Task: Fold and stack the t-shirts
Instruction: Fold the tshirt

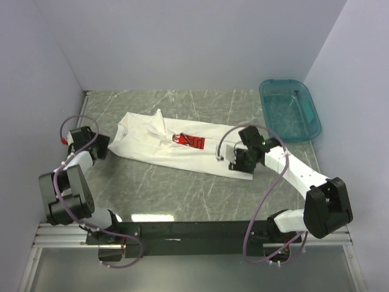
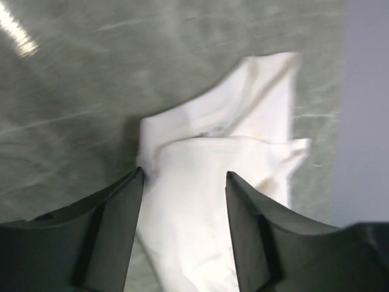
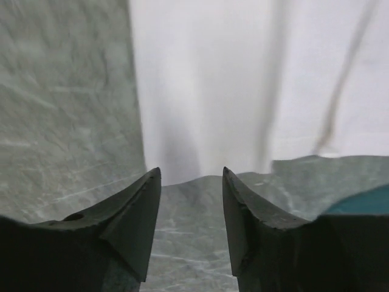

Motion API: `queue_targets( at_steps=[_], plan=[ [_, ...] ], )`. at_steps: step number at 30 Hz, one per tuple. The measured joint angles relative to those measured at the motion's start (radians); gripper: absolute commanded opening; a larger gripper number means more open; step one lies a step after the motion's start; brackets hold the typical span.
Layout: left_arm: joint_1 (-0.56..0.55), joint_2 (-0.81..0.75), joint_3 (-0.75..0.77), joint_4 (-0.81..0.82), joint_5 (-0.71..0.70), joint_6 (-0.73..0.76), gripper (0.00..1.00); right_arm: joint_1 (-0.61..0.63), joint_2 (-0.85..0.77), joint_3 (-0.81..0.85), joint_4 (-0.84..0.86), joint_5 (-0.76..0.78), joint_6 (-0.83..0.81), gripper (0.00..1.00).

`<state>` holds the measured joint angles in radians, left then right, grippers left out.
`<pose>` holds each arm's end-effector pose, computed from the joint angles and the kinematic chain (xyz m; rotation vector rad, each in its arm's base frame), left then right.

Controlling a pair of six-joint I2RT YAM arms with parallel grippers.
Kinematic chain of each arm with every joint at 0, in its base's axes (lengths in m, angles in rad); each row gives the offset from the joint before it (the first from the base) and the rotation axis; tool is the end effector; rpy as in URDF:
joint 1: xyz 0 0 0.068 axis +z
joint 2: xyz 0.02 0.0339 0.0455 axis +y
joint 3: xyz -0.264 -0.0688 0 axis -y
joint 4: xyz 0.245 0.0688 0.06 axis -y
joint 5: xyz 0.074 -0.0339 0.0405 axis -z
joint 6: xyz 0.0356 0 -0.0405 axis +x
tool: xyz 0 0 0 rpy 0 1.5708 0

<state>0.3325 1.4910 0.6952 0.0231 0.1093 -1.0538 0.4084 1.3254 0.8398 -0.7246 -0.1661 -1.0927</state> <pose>0.2769 0.0915 0.1672 -1.4839 1.8727 -0.4777 0.2170 0.1003 0.2062 -1.9040 1.9804 0.0474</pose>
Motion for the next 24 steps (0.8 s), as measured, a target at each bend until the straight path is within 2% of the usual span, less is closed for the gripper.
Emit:
queue_targets(
  at_steps=[4,6,9,14,19,21,24],
  plan=[
    [0.0,-0.124,0.074,-0.043,0.018,0.054,0.77,0.016,0.039,0.225,-0.047,-0.087,0.124,0.54],
    [0.0,-0.196,0.097,-0.055,0.027,0.09,0.93,0.045,0.091,0.342,-0.068,-0.135,0.193,0.54],
    [0.0,-0.314,0.095,-0.072,0.041,0.14,0.99,0.124,0.212,0.522,-0.074,-0.204,0.332,0.54],
    [0.001,-0.484,0.069,-0.129,0.055,0.263,0.99,0.279,0.536,0.929,-0.059,-0.251,0.607,0.53],
    [-0.031,-0.668,0.02,-0.207,-0.029,0.392,0.99,0.415,0.904,1.37,-0.019,-0.119,0.866,0.53],
    [-0.044,-0.745,-0.012,-0.218,-0.051,0.419,0.99,0.457,1.004,1.463,0.002,-0.046,0.937,0.52],
    [-0.059,-0.816,-0.03,-0.234,-0.093,0.451,0.99,0.5,1.064,1.472,0.043,0.072,1.005,0.5]
  ],
)
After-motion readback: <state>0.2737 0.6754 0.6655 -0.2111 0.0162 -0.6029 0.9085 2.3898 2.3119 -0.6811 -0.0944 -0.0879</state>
